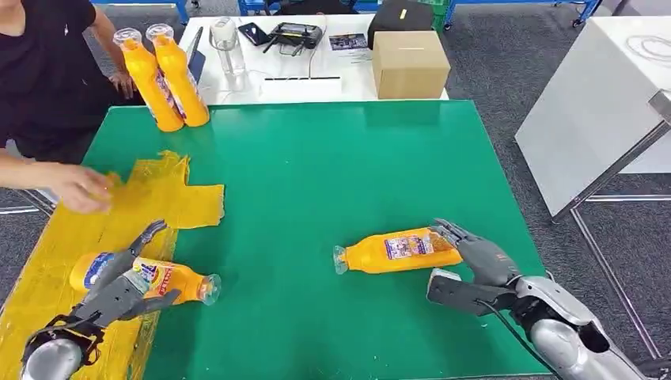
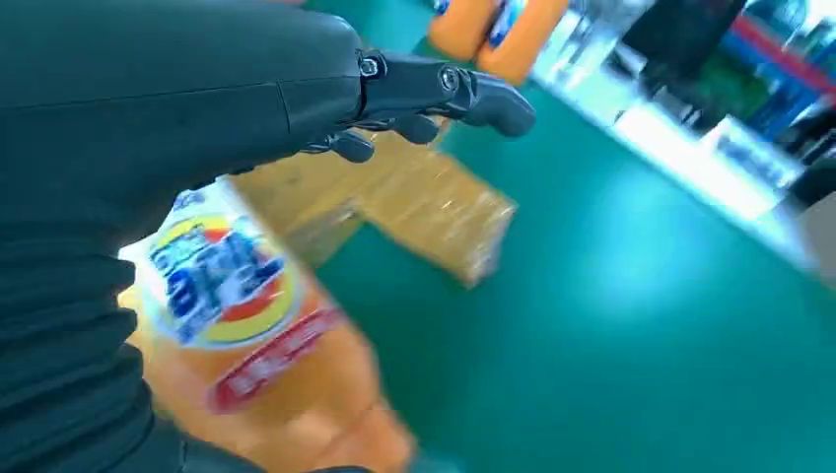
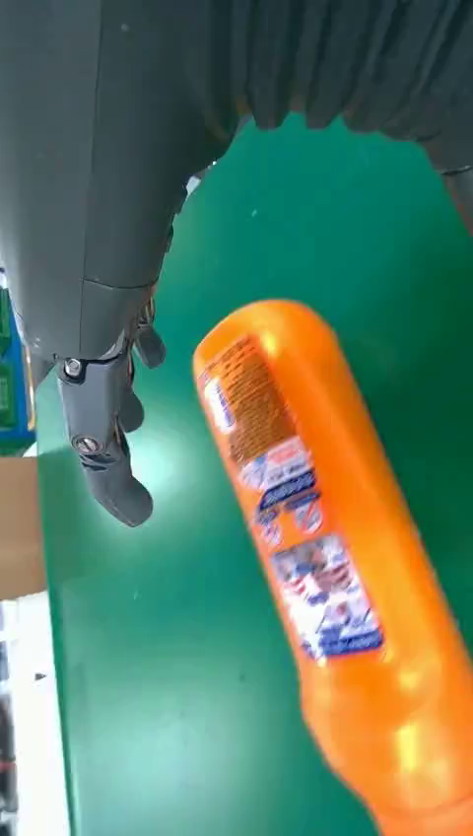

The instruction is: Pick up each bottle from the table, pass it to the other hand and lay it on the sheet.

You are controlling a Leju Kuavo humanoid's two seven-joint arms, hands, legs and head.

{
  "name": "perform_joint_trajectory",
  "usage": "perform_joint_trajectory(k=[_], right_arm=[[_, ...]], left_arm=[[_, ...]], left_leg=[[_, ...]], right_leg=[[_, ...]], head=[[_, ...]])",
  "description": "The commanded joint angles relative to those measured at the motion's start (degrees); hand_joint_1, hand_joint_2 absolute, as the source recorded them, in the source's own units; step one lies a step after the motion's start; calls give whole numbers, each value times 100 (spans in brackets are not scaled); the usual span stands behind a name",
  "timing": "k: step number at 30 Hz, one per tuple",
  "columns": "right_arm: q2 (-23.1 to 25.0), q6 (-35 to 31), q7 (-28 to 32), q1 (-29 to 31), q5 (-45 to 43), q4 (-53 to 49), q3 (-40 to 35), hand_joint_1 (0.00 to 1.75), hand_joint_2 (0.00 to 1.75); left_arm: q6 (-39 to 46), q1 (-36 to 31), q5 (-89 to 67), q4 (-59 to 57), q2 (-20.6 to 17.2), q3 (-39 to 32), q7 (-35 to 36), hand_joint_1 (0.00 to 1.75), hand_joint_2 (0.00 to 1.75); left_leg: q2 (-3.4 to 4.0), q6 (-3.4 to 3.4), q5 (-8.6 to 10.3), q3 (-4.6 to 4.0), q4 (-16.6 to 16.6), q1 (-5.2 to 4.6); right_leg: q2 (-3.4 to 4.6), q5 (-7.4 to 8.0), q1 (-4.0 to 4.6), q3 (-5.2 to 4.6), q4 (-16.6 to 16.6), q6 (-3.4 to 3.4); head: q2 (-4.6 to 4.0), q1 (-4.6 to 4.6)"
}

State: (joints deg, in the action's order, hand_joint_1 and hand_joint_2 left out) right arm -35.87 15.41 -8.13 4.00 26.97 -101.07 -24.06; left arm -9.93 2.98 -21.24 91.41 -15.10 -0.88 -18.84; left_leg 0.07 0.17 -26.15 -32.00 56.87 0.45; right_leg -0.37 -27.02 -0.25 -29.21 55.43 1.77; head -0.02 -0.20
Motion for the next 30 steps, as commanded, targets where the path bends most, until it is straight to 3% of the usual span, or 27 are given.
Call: perform_joint_trajectory(k=[1, 8, 18, 30], right_arm=[[134, 175, -209, -30, 333, 488, 29, 0, 175], [148, 189, -268, 267, 574, 897, -72, 0, 175], [511, 27, -491, 1224, 1834, 1610, -472, 0, 175], [754, 64, -433, 1523, 1934, 1995, -592, 0, 175]], left_arm=[[-642, 42, 2094, 710, 1185, -817, 422, 0, 0], [-637, 133, 2130, 968, 1169, -620, 410, 0, 0], [-628, 279, 2276, 1080, 1279, -704, 397, 0, 0], [-636, 217, 2277, 1038, 1296, -690, 409, 0, 0]], left_leg=[[-8, 2, 1, 14, -7, 2], [7, 3, 0, 13, -5, 6], [26, 1, 1, 16, -7, 6], [14, 2, 2, 18, -7, 6]], right_leg=[[-4, 2, 2, 16, -11, -1], [10, 4, 2, 11, -8, 0], [30, 10, 5, 11, -9, -2], [17, 5, 4, 16, -8, -2]], head=[[0, -2], [0, 0], [0, 0], [0, -2]])
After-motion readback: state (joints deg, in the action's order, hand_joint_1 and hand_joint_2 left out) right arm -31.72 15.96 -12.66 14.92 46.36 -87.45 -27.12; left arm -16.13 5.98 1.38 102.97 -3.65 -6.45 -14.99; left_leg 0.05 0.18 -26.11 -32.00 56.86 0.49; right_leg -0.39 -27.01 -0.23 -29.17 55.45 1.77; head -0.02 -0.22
